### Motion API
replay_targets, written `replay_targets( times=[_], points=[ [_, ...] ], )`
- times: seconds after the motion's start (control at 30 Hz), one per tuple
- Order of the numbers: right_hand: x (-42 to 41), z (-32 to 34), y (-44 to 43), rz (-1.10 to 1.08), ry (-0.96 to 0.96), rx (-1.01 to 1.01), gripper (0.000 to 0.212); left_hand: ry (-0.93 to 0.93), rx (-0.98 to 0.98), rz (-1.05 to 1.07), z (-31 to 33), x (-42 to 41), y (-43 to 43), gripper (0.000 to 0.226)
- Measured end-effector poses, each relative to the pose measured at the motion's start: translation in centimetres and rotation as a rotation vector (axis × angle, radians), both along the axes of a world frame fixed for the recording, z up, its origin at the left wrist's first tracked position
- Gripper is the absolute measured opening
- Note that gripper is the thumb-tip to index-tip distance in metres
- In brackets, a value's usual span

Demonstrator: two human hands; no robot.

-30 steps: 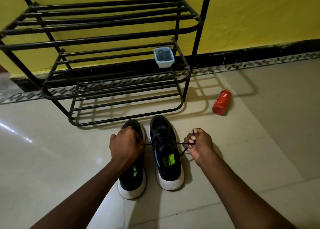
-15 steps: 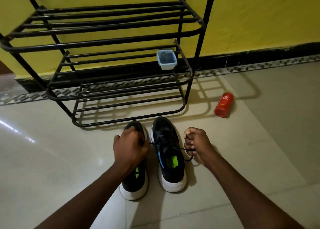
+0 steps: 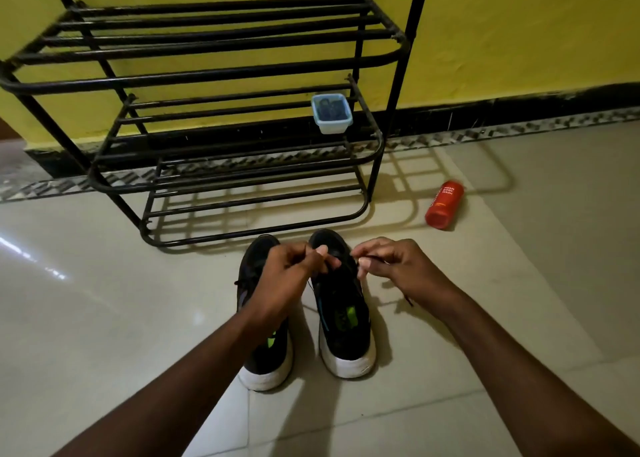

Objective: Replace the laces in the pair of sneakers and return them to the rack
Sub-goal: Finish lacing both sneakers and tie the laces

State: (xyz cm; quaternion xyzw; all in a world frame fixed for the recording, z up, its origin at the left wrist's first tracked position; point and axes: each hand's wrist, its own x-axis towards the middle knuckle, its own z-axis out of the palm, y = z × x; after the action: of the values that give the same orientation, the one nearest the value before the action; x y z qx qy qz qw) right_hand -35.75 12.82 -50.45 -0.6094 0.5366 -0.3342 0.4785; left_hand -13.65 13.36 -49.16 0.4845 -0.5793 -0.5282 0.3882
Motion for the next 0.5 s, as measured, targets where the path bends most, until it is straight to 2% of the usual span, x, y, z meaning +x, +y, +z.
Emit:
replay_targets(
  times=[0.07, 0.13, 0.17, 0.23, 0.37, 0.5],
  points=[
    [0.8, -0.2, 0.5, -0.128, -0.259, 0.073, 0.026, 0.078, 0.036, 0.002, -0.4, -0.6, 0.1, 0.031],
    [1.3, -0.5, 0.8, -0.217, -0.546, 0.162, 0.03, 0.074, 0.043, 0.041, -1.0, -0.9, 0.0, 0.028],
    [1.5, -0.7, 0.8, -0.248, -0.631, 0.178, 0.032, 0.06, 0.038, 0.061, -1.2, -1.1, 0.0, 0.026],
    [1.8, -1.1, 0.8, -0.286, -0.641, 0.174, 0.036, 0.035, 0.021, 0.082, -1.4, -1.2, 0.1, 0.021],
    [1.8, -1.8, 0.5, -0.272, -0.539, 0.142, 0.041, -0.001, -0.042, 0.038, -2.0, -1.0, -0.2, 0.017],
    [1.3, -1.9, 0.2, -0.186, -0.378, 0.1, 0.032, -0.066, -0.113, 0.067, -2.7, -1.0, -0.6, 0.019]
  ],
)
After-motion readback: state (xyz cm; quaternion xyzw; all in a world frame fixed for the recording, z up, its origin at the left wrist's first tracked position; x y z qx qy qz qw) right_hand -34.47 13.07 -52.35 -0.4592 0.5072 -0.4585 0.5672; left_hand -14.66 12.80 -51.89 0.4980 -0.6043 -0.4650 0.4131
